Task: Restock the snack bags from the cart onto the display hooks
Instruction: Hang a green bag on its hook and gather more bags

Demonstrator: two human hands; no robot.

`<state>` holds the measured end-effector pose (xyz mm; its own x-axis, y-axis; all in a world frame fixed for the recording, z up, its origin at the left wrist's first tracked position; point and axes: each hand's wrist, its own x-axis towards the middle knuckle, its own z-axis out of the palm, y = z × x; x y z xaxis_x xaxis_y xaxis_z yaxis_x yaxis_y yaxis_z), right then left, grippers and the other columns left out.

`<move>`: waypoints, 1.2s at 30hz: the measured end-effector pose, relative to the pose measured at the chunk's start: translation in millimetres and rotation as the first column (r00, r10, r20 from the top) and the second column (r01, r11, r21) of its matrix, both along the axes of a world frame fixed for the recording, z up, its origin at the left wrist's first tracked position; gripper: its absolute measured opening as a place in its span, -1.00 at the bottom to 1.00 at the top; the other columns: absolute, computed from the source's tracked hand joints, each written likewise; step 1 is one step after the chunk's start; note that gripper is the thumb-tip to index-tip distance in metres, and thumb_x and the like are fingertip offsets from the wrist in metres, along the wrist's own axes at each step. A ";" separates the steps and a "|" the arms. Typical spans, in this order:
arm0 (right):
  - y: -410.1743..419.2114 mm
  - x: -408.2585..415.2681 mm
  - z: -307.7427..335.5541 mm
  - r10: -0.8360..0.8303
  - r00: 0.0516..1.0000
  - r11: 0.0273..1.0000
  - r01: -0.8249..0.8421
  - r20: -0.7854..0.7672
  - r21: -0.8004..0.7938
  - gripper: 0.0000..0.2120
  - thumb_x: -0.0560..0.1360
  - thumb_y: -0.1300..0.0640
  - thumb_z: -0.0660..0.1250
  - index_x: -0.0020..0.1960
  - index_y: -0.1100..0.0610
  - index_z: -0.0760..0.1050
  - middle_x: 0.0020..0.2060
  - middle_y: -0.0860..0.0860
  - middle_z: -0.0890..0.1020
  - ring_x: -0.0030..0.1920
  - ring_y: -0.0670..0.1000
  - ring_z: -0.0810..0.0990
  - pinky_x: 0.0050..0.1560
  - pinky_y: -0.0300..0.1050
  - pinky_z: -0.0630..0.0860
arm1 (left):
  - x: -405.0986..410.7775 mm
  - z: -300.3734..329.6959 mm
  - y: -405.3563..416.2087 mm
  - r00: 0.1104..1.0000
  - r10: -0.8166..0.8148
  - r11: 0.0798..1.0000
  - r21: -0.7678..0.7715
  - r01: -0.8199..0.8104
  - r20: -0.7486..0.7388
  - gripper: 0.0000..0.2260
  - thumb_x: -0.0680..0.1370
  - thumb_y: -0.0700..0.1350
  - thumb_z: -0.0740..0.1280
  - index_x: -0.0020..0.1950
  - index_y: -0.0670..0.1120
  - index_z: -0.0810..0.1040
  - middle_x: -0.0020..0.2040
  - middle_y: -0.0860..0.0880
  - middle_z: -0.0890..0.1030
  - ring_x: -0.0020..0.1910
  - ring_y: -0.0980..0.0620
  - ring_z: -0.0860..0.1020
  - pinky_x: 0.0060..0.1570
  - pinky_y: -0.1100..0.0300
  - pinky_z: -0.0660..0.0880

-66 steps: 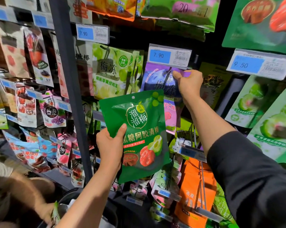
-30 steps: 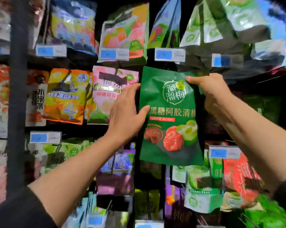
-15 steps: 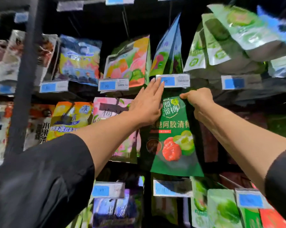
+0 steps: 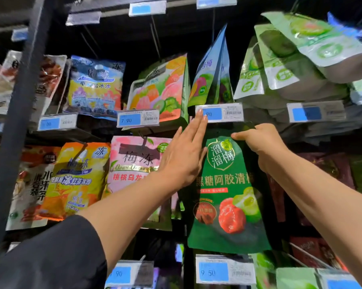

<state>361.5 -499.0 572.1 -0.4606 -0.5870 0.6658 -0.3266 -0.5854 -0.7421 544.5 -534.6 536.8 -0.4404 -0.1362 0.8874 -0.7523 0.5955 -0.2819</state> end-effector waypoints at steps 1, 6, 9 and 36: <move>-0.2 -0.8 -1.5 -0.017 1.000 1.000 0.017 -0.006 -0.006 -0.74 0.28 0.17 0.56 -0.17 0.17 0.50 -0.26 0.20 0.55 -0.26 0.09 0.51 -0.19 -0.04 0.42 | -0.2 -0.5 -1.4 1.000 -0.005 1.000 -0.008 0.005 -0.004 -0.38 0.65 -0.05 0.12 0.57 -0.09 -0.18 0.58 -0.01 -0.23 0.56 0.03 -0.02 0.53 0.09 -0.06; -3.0 5.2 1.0 -0.072 0.996 0.997 0.071 -0.049 -0.027 -0.60 0.25 0.13 0.54 -0.08 0.40 0.56 -0.14 0.32 0.65 -0.14 0.30 0.67 -0.06 0.28 0.60 | -2.5 -2.1 -4.7 1.000 -0.018 0.999 -0.042 0.017 -0.016 -0.38 0.64 -0.12 0.14 0.57 -0.11 -0.16 0.58 -0.03 -0.20 0.56 0.01 -0.02 0.53 0.08 -0.08; -2.0 8.4 6.0 -0.058 0.996 0.998 0.056 -0.074 -0.031 -0.75 0.31 0.17 0.53 -0.12 0.31 0.60 -0.18 0.23 0.66 -0.21 0.23 0.68 -0.12 0.26 0.63 | -3.5 -2.6 -6.1 1.000 -0.024 0.999 -0.045 0.023 -0.019 -0.38 0.63 -0.13 0.14 0.57 -0.11 -0.16 0.58 -0.02 -0.21 0.56 0.02 0.00 0.54 0.06 -0.06; -25.6 -36.5 -56.8 -0.192 0.972 0.981 0.193 -0.134 -0.008 -0.57 0.32 0.01 0.55 -0.48 0.08 0.33 -0.51 0.01 0.41 -0.42 0.04 0.41 -0.30 -0.05 0.43 | -6.0 -11.8 6.0 0.998 -0.022 1.000 0.011 0.023 -0.056 -0.32 0.58 -0.22 0.22 0.58 -0.10 -0.10 0.60 -0.02 -0.13 0.56 0.00 0.00 0.53 0.02 -0.02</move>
<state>325.0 -524.6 515.3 -0.4721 -0.4997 0.7263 -0.5292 -0.4983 -0.6868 538.5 -528.6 524.9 -0.3929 -0.1372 0.9093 -0.7529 0.6157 -0.2325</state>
